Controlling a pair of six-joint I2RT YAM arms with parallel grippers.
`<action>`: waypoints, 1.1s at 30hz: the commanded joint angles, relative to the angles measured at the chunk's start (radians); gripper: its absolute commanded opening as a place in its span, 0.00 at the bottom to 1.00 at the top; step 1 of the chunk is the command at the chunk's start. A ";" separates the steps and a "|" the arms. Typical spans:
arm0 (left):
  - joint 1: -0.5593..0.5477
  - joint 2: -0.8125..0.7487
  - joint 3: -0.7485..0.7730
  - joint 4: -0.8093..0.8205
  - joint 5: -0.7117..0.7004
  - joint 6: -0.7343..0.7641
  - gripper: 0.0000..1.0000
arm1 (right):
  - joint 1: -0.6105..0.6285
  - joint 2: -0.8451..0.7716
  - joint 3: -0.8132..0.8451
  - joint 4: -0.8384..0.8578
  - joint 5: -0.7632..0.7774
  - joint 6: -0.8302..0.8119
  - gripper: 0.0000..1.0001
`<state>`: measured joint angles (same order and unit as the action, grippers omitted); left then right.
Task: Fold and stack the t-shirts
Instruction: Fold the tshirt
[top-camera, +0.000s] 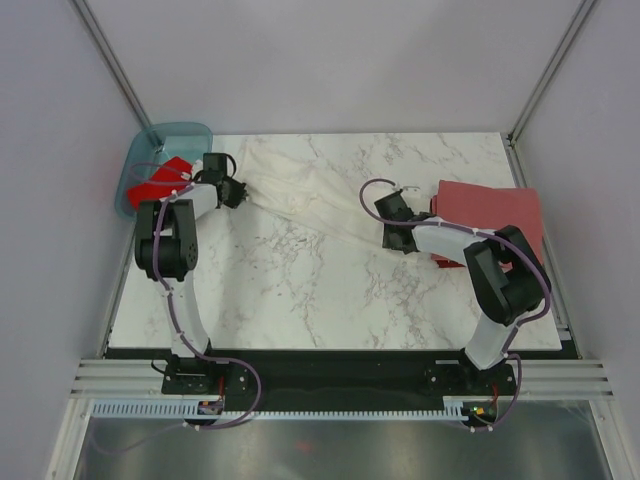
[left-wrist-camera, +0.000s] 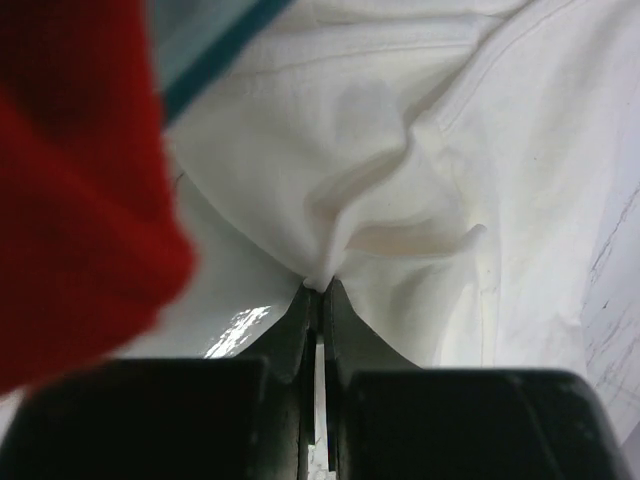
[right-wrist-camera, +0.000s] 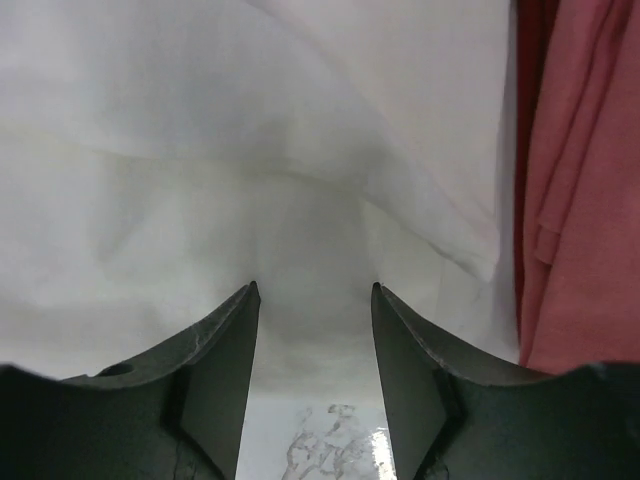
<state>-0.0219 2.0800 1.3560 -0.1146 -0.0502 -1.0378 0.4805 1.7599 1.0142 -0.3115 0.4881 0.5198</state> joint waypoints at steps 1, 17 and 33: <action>-0.007 0.029 0.090 -0.036 0.010 0.077 0.02 | 0.006 0.033 -0.014 -0.003 -0.072 0.017 0.57; -0.007 0.184 0.311 -0.077 0.073 0.203 0.02 | 0.447 0.010 -0.177 -0.055 -0.266 0.172 0.16; -0.039 0.414 0.652 -0.051 0.253 0.325 0.02 | 0.738 -0.132 0.138 -0.199 -0.177 0.160 0.60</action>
<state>-0.0532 2.4443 1.9144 -0.1783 0.1631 -0.7731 1.2922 1.7435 1.1709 -0.4599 0.2707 0.7132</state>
